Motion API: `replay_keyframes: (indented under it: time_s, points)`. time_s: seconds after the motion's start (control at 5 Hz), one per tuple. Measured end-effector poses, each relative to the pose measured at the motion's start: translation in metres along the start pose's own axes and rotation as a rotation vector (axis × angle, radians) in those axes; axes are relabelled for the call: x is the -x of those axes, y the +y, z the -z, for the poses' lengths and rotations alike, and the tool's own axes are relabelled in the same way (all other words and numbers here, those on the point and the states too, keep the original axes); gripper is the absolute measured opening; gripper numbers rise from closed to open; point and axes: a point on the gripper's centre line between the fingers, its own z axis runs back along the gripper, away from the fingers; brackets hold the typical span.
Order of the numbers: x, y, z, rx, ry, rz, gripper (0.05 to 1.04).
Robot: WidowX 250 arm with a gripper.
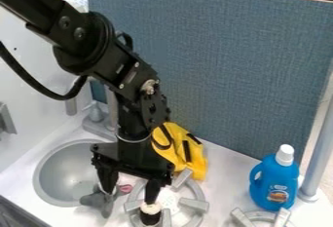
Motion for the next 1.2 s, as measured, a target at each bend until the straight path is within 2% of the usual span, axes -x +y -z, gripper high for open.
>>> replay_keyframes:
  time_s: [0.2,0.4,0.6,0.8,1.0,1.2]
  points:
    - [0.002,0.001,0.005,-0.006,0.016,0.002,1.002]
    - [-0.019,0.018,0.023,-0.033,0.011,-0.01,1.002]
    - [-0.039,0.036,0.045,-0.101,0.023,0.0,1.002]
    - [-0.052,0.053,0.062,-0.135,0.033,-0.013,1.002]
    - [-0.056,0.063,0.081,-0.16,0.066,-0.012,1.002]
    - [-0.06,0.072,0.09,-0.186,0.1,-0.018,1.002]
